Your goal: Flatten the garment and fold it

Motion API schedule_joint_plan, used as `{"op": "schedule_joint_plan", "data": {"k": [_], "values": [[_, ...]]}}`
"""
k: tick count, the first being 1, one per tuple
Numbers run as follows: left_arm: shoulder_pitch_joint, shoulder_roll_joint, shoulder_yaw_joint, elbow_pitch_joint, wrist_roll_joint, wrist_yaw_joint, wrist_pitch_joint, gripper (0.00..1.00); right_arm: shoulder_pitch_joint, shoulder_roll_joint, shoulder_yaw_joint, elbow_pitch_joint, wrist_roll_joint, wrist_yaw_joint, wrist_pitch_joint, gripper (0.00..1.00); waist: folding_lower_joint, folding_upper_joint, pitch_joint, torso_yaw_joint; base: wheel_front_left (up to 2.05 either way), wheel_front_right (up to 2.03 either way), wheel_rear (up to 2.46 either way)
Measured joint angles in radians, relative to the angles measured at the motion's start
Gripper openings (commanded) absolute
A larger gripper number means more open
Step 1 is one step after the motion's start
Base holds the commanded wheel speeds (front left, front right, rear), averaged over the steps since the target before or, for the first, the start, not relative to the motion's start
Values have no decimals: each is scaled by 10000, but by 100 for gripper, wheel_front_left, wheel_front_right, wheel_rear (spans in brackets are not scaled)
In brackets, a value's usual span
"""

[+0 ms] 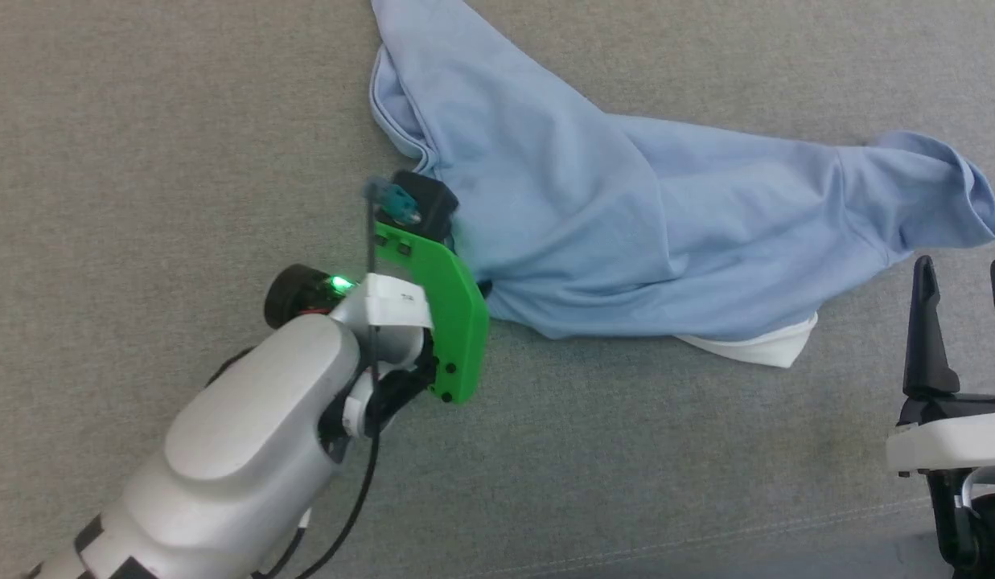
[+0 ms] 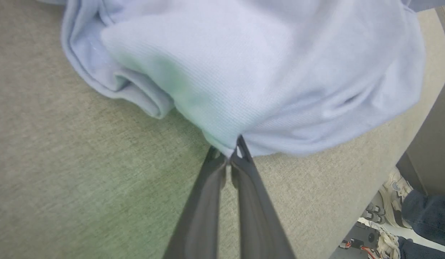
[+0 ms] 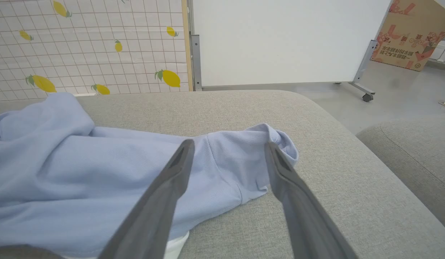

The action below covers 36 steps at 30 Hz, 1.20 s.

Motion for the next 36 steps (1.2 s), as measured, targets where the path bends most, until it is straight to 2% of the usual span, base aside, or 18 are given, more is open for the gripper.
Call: {"op": "schedule_joint_plan", "data": {"k": [4, 7, 13, 17, 21, 25, 30, 36], "values": [[285, 278, 265, -619, 2, 42, -541, 0, 2, 10, -29, 92, -46, 0, 54, 100, 0, 0, -263, 154, 0, 0, 0], [912, 652, 449, -1411, 2, 272, -880, 0, 6, 10, -73, 136, -61, 0, 174, 100, 0, 0, -585, 327, 0, 0, 0], [2544, 1708, 1032, -3628, -15, 1300, -1267, 0, 76, 10, -186, 182, -115, 0, 439, 100, -1, 0, -1364, 786, 0, 0, 0], [2924, 2589, 1728, -4870, 180, 2067, -1480, 0, 289, 4, -276, 182, -115, 0, 539, 100, -1, 0, -1759, 1219, 0, 0, 0], [2947, 3258, 2272, -5459, 316, 2454, -1499, 0, 343, 6, -201, 167, -115, 0, 616, 100, -1, 0, -2016, 1600, 0, 0, 0], [2909, 3630, 2385, -5089, 330, 2437, -1241, 0, 328, 12, 63, 104, -113, 0, 627, 100, -1, 0, -2032, 1779, 0, 0, 0], [2345, 3875, 2073, -3519, 527, 1632, -963, 0, 227, 19, 272, 105, -113, 0, 560, 100, -1, 0, -1764, 1674, 0, 0, 0], [1149, 3570, 1735, -1455, 943, 690, -1064, 0, 89, 23, 376, 228, -113, 0, 313, 100, -1, 0, -1200, 1226, 0, 0, 0]]}}
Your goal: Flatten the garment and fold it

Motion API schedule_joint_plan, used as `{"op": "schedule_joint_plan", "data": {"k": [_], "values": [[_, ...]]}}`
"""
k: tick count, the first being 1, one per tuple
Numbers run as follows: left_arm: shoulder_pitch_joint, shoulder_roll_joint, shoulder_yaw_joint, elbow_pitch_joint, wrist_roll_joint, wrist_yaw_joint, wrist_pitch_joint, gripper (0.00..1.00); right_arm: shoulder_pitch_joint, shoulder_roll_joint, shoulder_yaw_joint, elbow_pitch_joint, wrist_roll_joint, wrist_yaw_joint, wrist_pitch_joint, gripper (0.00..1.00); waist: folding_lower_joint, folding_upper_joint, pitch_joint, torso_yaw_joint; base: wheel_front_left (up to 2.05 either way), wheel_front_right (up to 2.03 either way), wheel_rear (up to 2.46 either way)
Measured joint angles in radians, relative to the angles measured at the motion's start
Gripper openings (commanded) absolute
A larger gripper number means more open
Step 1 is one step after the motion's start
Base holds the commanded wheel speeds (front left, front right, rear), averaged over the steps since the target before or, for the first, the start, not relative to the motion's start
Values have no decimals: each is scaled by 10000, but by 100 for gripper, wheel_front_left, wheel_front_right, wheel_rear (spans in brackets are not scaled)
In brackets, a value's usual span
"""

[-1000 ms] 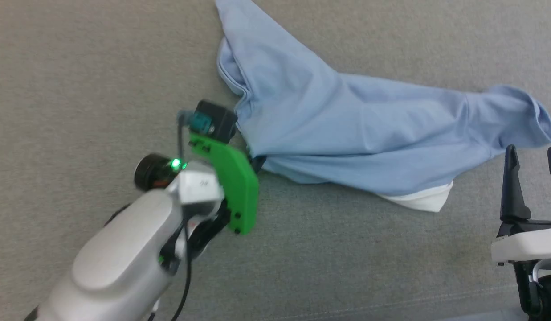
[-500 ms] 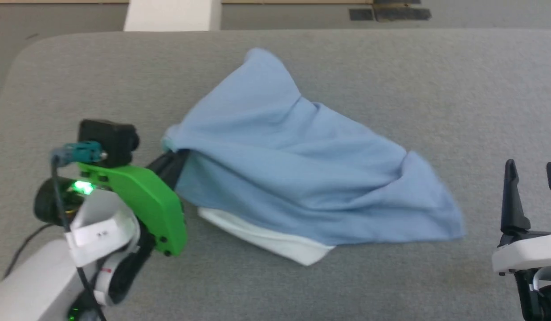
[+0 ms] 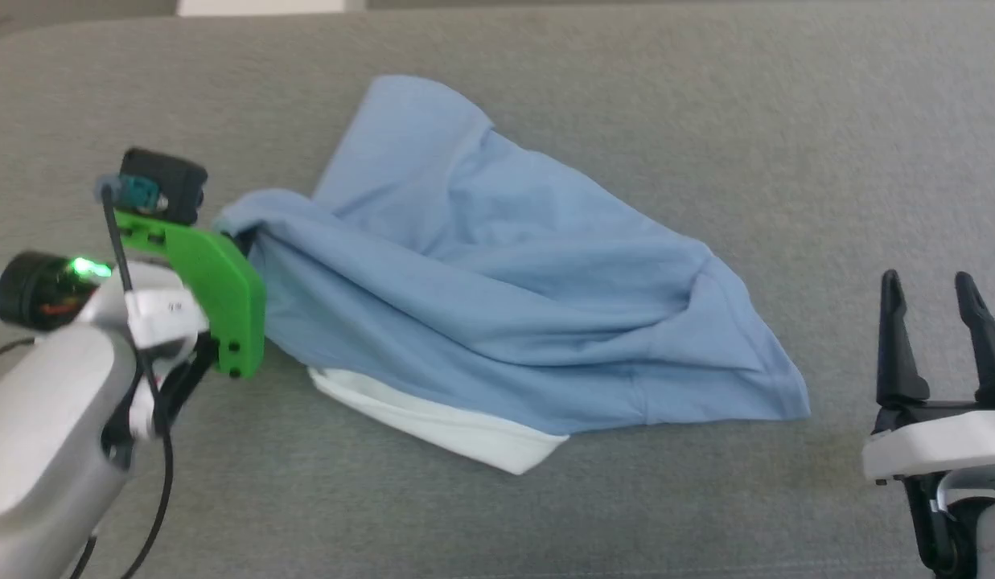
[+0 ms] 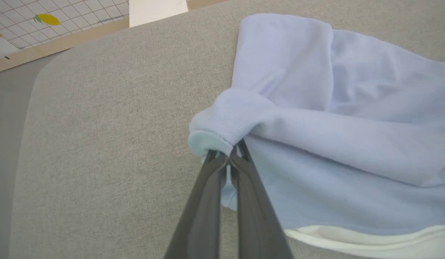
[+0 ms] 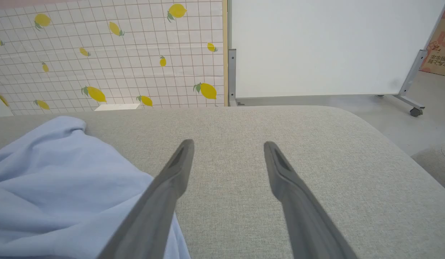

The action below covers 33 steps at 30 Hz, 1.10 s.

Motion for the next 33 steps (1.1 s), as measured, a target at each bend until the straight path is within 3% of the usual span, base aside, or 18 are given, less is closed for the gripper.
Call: {"op": "schedule_joint_plan", "data": {"k": [7, 8, 9, 20, 27, 33], "values": [[-972, -771, -493, 2253, 412, -838, -314, 3, -174, 4, 207, 247, 79, 0, -232, 100, 0, 0, 655, -638, 0, 0, 0], [-1014, -857, -612, 2575, 470, -943, -326, 80, -198, 2, 217, 270, 86, 0, -234, 100, 0, 0, 726, -720, 0, 0, 0], [-1033, -940, -709, 2871, 504, -1016, -341, 100, -215, 2, 222, 291, 96, 0, -236, 100, 0, 0, 787, -791, 0, 0, 0], [-1113, -1526, -803, 4163, 738, -1220, -2023, 100, -223, 4, 146, 384, 94, 0, -167, 100, 1, 0, 568, -858, 0, 0, 0], [-795, -1630, -510, 3400, 871, -965, -3294, 100, -170, 4, -44, 378, 40, 0, 140, 100, 0, 0, -223, -441, 0, 0, 0], [-3, -1409, 63, 2324, 1091, -575, -5256, 100, 164, -19, -140, 280, -4, 0, 458, 100, 0, 0, -960, -1, 0, 0, 0]]}}
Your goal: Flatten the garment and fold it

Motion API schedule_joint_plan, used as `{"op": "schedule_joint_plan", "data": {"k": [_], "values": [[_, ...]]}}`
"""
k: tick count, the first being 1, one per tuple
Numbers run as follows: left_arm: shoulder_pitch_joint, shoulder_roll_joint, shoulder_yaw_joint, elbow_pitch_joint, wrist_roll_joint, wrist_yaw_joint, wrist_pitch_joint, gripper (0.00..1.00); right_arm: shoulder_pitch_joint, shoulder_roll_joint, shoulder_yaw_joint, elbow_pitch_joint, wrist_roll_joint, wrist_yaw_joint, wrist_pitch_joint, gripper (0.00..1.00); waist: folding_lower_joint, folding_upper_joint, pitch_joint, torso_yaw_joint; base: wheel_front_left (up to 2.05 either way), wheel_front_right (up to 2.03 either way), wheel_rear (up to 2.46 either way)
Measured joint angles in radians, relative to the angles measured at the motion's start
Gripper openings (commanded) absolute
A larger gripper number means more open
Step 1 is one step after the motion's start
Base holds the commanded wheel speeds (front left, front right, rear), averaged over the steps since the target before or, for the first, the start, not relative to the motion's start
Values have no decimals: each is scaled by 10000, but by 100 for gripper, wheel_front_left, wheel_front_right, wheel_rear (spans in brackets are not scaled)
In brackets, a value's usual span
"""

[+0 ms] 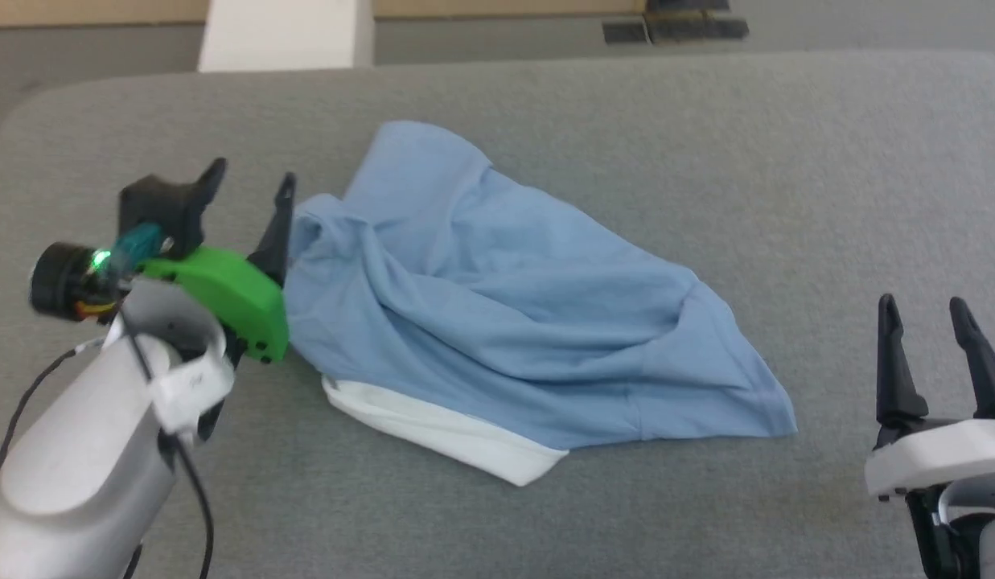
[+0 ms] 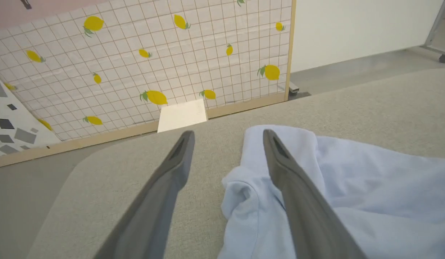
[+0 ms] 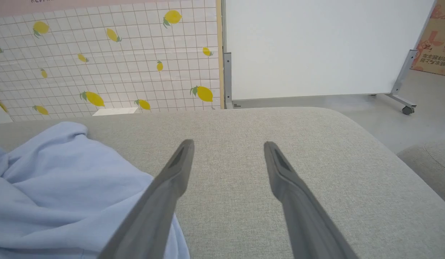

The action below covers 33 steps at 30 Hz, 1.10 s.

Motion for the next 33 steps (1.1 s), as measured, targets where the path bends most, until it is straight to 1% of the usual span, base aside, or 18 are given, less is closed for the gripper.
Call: {"op": "schedule_joint_plan", "data": {"k": [4, 7, 9, 12, 14, 18, 20, 24, 29, 33], "values": [[913, 314, 173, -777, 230, 334, -1170, 100, 281, -136, 96, -107, 10, 0, 284, 100, 0, 0, -418, 313, 0, 0, 0], [1880, 497, 159, -1308, 539, 771, -1900, 100, 485, -261, 230, -136, 100, 0, 648, 100, 0, 0, -685, 534, 0, 0, 0], [2487, 629, 40, -1599, 813, 1001, -2155, 100, 617, -332, 336, -163, 146, 0, 953, 100, 0, 0, -815, 652, 0, 0, 0], [3240, 719, -142, -1894, 1145, 1281, -2378, 100, 835, -391, 527, -176, 403, 0, 1873, 100, 0, 0, -959, 817, 0, 0, 0], [3568, 725, -196, -1929, 1231, 1379, -2393, 100, 957, -604, 782, -186, 460, 0, 2786, 100, 0, 0, -998, 920, 0, 0, 0], [3782, 721, -217, -2044, 1246, 1442, -2481, 100, 1057, -1035, 945, -395, 564, 0, 4846, 100, 0, 0, -928, 1096, 0, 0, 0], [3748, 700, -219, -2082, 1283, 1434, -2495, 100, 1030, -1141, 897, -439, 700, 0, 5992, 100, 0, 0, -803, 1170, 0, 0, 0], [3591, 589, -171, -2086, 1302, 1423, -2495, 100, 659, -1289, 815, -247, 803, 0, 7708, 100, 0, 0, -488, 1333, 0, 0, 0], [3321, 374, -144, -2004, 1317, 1388, -2518, 100, -6, -1043, 387, 568, 709, 0, 8897, 100, 0, 0, -84, 1598, 0, 0, 0], [3215, 280, -121, -1889, 1335, 1365, -2552, 100, -204, -871, 316, 1066, 583, 0, 9317, 100, 0, 0, 197, 1880, 0, 0, 0]]}}
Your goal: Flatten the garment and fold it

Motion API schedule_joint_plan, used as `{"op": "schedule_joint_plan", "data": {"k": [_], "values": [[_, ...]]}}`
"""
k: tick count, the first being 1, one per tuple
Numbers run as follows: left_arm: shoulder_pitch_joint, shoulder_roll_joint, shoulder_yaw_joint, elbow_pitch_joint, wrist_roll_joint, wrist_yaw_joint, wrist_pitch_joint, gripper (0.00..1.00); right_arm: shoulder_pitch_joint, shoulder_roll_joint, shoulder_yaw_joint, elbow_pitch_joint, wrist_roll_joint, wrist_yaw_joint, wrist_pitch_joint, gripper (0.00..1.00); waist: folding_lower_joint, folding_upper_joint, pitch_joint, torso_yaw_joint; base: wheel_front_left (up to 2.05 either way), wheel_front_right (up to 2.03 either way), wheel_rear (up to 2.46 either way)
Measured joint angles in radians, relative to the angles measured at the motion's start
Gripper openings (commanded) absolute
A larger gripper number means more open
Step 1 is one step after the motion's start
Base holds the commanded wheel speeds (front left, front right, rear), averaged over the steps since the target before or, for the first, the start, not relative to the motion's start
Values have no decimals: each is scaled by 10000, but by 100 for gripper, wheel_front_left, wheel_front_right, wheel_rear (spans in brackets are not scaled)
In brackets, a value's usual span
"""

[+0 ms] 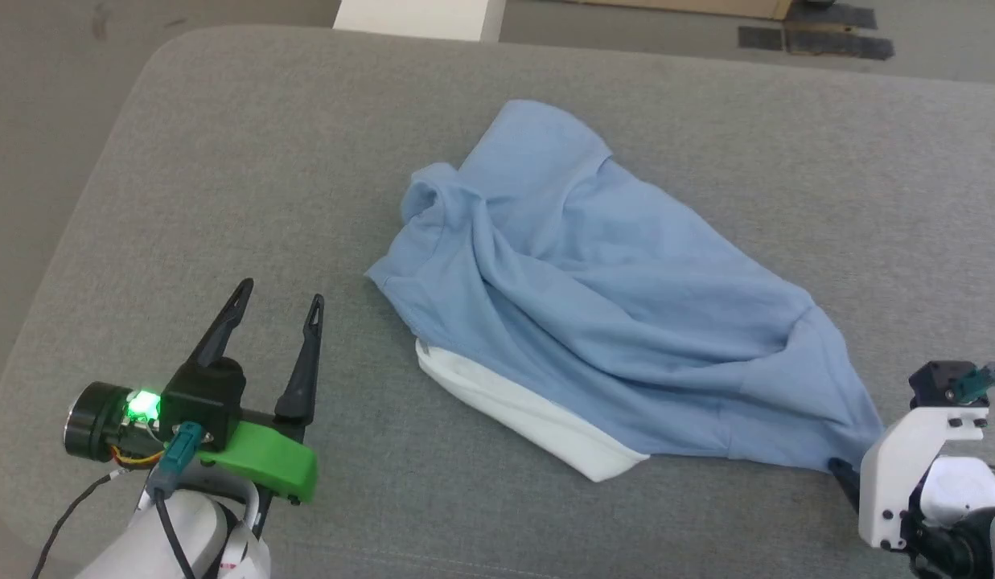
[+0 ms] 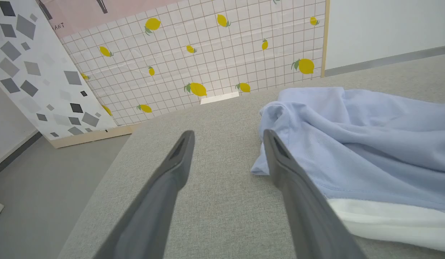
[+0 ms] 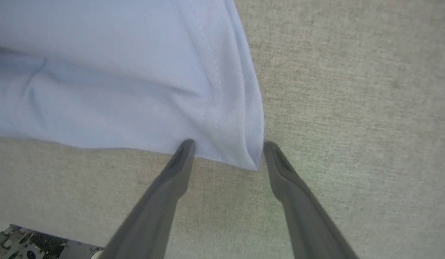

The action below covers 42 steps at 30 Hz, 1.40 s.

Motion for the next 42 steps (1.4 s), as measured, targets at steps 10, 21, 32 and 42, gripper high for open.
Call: {"op": "schedule_joint_plan", "data": {"k": [10, 21, 32, 42], "values": [[-23, -67, 102, 153, 56, -4, -31, 100, -348, -94, 192, 180, -360, -2, -422, 0, 0, 0, 566, 397, 0, 0, 0], [-19, -138, 52, 374, -12, -146, -27, 100, -788, -2516, -25, 729, 286, 4, -715, 0, 0, 1, 171, -150, 0, 0, 0], [-23, -190, -33, 301, -35, -146, -12, 100, -784, -4171, -903, 2313, 644, 4, -863, 5, 0, 1, 346, -421, 0, 0, 0], [-26, -222, 8, 242, -238, -146, 17, 100, -1284, -3452, -330, 1824, 1116, 2, -3208, 100, 0, 0, 55, -552, 0, 0, 0]]}}
